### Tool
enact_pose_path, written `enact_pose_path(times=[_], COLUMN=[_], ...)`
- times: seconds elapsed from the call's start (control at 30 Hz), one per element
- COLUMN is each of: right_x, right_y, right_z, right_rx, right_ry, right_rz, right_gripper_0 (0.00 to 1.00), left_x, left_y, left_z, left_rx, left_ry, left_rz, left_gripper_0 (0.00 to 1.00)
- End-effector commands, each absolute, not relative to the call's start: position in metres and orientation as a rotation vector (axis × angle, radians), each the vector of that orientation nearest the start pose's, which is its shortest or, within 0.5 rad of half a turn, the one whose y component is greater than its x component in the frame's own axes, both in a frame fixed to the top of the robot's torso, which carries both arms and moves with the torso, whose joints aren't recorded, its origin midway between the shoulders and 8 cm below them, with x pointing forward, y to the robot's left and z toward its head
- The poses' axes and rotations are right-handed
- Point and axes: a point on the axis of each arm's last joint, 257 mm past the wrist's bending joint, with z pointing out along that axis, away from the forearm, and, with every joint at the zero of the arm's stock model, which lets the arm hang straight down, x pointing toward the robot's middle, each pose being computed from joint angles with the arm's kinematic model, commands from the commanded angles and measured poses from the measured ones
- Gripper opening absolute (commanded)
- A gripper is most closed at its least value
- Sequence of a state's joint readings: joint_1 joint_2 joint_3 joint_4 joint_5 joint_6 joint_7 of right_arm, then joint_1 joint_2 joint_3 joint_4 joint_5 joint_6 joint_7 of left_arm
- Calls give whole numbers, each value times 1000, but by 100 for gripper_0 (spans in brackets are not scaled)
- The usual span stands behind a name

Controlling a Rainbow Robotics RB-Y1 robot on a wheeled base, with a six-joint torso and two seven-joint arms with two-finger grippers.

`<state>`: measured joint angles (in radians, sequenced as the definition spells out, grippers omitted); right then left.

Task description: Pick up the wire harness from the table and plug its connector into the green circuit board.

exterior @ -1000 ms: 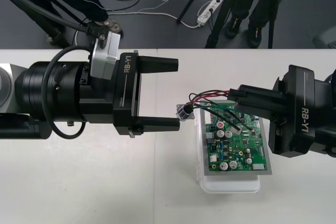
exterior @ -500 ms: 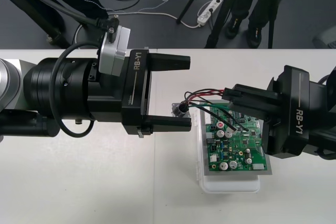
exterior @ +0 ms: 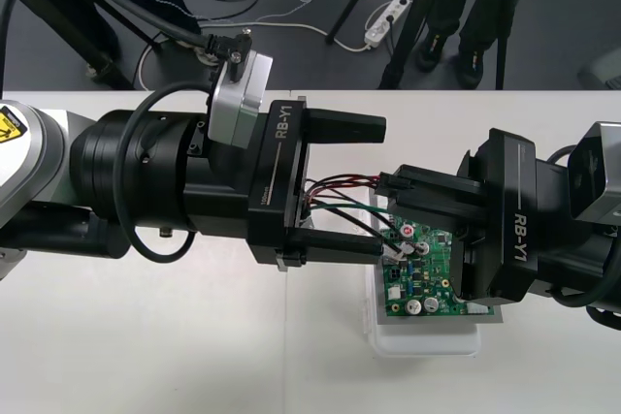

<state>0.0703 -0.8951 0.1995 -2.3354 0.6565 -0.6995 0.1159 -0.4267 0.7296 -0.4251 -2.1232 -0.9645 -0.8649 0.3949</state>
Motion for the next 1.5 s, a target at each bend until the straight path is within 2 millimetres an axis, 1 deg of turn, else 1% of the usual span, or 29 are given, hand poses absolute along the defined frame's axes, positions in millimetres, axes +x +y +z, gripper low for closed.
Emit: enact_pose_path(times=[0.03,0.23,0.7,0.9,1.5], right_x=[257,255,257,257,258], right_y=[-37,-42,-52,-57,-59], right_z=[18,14,22,18,13], right_rx=[-1081,-1068,-1035,-1032,-1029], right_ry=[880,910,913,940,978], right_rz=[925,952,968,970,988], right_gripper_0=[0,0,0,0,0], left_x=[266,264,264,264,263], left_y=[-54,-55,-56,-56,-58], left_z=[26,24,23,23,26], left_rx=[1340,1346,1348,1351,1339], left_ry=[883,880,879,877,868], left_rz=[-1147,-1149,-1146,-1144,-1152], left_gripper_0=[100,100,100,100,100])
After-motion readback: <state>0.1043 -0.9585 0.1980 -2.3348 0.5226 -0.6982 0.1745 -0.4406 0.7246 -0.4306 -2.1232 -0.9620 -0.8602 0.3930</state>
